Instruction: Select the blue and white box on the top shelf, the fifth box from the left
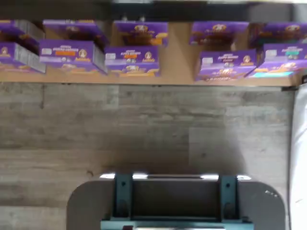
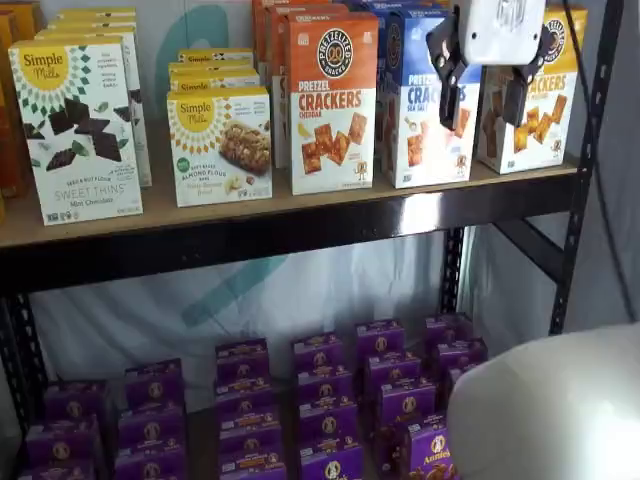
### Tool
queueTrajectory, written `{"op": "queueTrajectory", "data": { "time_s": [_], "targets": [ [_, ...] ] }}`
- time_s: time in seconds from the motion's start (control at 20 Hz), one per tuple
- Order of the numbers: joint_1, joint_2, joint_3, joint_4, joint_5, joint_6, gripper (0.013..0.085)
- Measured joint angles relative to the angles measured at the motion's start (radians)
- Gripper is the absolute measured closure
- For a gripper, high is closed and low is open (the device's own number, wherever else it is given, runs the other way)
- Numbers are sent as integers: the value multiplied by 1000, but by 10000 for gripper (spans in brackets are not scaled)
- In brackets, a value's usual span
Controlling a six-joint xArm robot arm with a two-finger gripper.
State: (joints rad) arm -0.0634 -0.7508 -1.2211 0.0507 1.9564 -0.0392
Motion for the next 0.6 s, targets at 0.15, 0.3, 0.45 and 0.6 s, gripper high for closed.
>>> {"op": "queueTrajectory", "data": {
  "time_s": [0.15,0.3,0.45,0.6],
  "targets": [
    [-20,36,-34,-7,-18,-22,130],
    [-34,80,-71,-15,-24,-40,130],
    [-48,118,-99,-16,-36,-55,130],
    [-57,157,-125,-17,-54,-65,130]
  ]
}}
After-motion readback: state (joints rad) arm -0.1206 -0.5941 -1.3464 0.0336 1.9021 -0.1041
